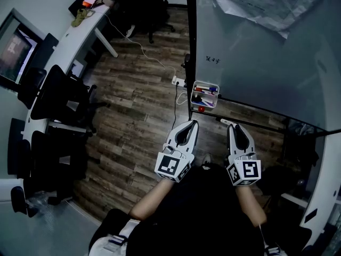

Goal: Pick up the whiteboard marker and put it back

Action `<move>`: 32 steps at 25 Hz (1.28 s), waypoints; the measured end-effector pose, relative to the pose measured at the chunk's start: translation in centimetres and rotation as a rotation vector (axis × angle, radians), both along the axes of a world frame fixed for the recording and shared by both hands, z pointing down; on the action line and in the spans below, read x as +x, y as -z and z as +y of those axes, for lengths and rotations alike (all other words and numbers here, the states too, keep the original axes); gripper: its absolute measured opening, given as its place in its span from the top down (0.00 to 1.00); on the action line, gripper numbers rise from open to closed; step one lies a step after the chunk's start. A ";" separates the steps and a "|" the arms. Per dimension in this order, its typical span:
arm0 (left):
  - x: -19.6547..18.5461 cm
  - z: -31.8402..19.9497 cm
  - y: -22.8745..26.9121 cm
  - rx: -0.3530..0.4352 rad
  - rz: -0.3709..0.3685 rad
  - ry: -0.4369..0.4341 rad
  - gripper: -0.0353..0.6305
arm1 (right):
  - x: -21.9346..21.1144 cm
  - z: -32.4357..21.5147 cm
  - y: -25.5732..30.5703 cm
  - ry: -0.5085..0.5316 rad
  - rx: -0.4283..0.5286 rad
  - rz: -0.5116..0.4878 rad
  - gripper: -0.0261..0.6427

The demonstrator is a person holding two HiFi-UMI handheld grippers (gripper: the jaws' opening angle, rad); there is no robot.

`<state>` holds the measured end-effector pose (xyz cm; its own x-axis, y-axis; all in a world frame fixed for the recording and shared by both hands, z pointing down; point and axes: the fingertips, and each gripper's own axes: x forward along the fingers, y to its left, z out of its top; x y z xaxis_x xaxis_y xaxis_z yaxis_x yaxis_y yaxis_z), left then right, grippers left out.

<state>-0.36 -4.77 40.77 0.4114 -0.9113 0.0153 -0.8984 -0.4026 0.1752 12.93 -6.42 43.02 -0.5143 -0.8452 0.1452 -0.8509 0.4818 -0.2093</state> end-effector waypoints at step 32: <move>1.3 -1.7 -0.4 -0.049 -0.038 0.151 0.94 | 0.6 -3.0 -0.8 0.145 -0.026 -0.046 0.84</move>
<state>0.96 -6.48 41.20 0.2678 -0.9607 0.0736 -0.9545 -0.2541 0.1561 13.57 -9.43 43.79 -0.6371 -0.7580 0.1398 -0.7621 0.5924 -0.2610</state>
